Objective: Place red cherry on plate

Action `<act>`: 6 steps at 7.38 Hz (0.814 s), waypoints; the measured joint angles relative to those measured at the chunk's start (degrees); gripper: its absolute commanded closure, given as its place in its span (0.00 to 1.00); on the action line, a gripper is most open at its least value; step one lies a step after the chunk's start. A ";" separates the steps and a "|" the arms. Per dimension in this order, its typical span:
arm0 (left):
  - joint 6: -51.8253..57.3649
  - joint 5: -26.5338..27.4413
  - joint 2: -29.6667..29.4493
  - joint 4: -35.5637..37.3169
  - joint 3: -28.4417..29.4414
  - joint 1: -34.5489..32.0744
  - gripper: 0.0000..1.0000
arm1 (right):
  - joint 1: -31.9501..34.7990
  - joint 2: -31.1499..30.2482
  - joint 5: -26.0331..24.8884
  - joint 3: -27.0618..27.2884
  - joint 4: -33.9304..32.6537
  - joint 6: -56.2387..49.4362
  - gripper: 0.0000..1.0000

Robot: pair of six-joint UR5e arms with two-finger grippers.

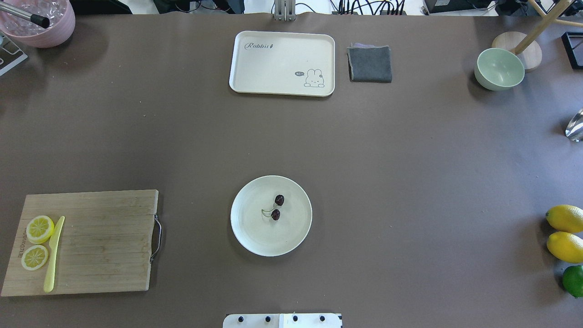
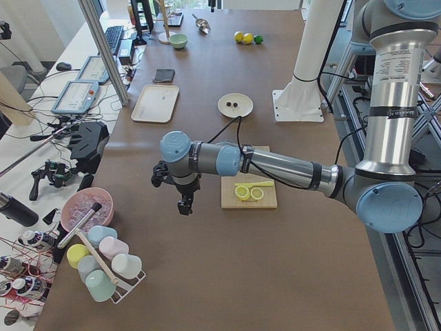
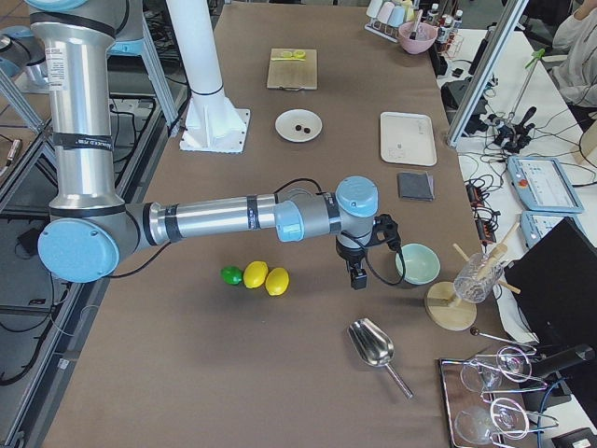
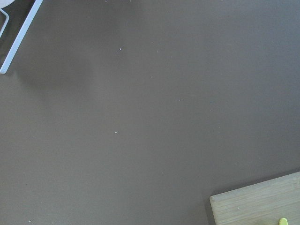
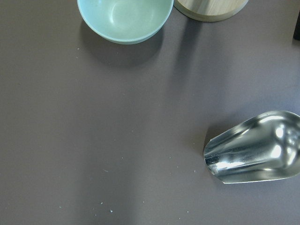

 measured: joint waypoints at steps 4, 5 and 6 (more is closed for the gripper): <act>0.00 -0.01 0.02 -0.04 0.01 0.06 0.02 | 0.00 -0.31 -0.02 0.00 0.09 0.00 0.00; 0.00 -0.02 0.02 -0.06 -0.02 0.09 0.02 | 0.01 -0.44 -0.03 -0.02 0.12 0.00 0.00; -0.02 -0.02 0.00 -0.10 0.05 0.13 0.02 | 0.03 -0.60 -0.02 0.01 0.15 0.00 0.00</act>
